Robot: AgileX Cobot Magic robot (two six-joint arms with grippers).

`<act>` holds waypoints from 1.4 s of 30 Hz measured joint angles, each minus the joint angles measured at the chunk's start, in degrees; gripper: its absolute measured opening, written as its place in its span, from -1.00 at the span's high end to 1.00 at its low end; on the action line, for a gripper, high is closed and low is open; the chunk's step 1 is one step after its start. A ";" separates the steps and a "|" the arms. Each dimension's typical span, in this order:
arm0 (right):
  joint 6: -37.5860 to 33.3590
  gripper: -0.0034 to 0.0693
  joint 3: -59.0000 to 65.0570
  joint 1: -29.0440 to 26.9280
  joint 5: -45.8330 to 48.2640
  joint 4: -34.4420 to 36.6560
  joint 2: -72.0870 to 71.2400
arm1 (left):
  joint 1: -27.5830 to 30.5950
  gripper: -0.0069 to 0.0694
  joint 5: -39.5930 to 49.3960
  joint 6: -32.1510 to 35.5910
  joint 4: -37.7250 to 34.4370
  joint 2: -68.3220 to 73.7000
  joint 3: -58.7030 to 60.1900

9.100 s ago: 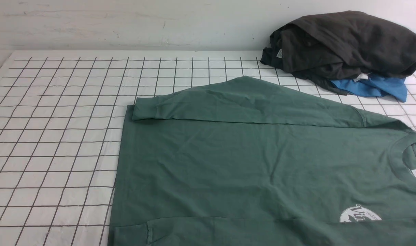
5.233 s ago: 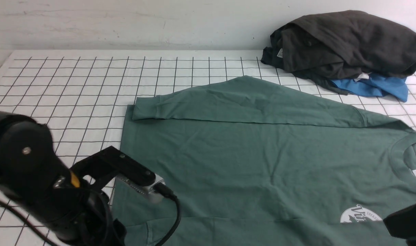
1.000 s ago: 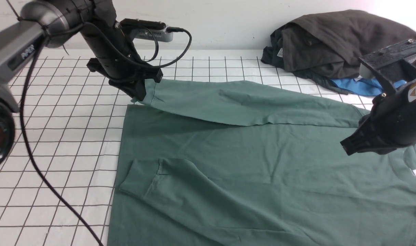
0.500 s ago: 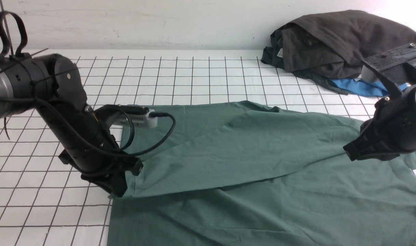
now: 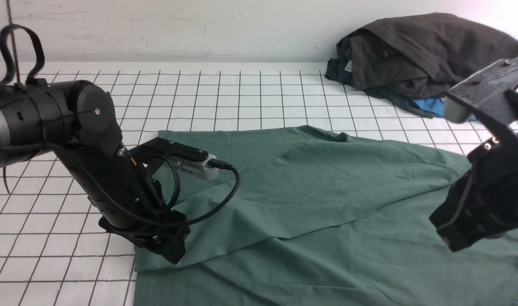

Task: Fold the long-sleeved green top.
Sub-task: Use both arms simultaneously to clamp the lower edge of the clothing fabric

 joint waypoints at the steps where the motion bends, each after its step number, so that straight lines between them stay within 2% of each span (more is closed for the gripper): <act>1: 0.00 0.95 0.00 2.20 0.16 0.00 0.00 | -1.95 -0.49 1.49 0.00 0.96 -2.84 0.28; 3: 0.66 0.95 0.13 5.38 0.24 0.00 -0.16 | -6.75 -0.47 3.26 0.06 2.59 -7.26 1.60; 4: 0.67 0.95 0.22 5.64 0.24 0.00 -0.22 | -7.22 -0.47 3.39 0.07 2.72 -7.65 1.60; 8: 1.95 0.95 3.82 10.43 0.25 0.29 -3.03 | -18.62 -0.43 6.43 1.04 6.56 -14.05 10.79; 11: 2.13 0.95 6.75 11.38 0.31 0.43 -5.16 | -25.30 -0.43 5.93 1.23 9.05 -14.95 18.73; 16: 2.18 0.95 10.01 11.51 0.50 0.03 -6.65 | -31.39 -0.43 -0.58 1.08 11.08 -13.47 26.39; 23: 2.18 0.95 10.88 11.51 0.59 0.02 -6.67 | -32.71 -0.43 -7.76 0.22 12.71 -7.44 27.78; 30: 2.18 0.95 10.90 11.51 0.59 -0.10 -6.71 | -32.89 -0.34 -7.07 -3.93 14.69 -4.94 26.68; 35: 2.18 0.95 10.90 11.51 0.59 -0.16 -6.71 | -33.00 -0.01 -7.63 -9.06 16.69 -4.89 26.63; 42: 2.18 0.95 10.90 11.51 0.59 -0.22 -6.71 | -33.00 0.48 -8.65 -9.82 17.11 -5.96 26.95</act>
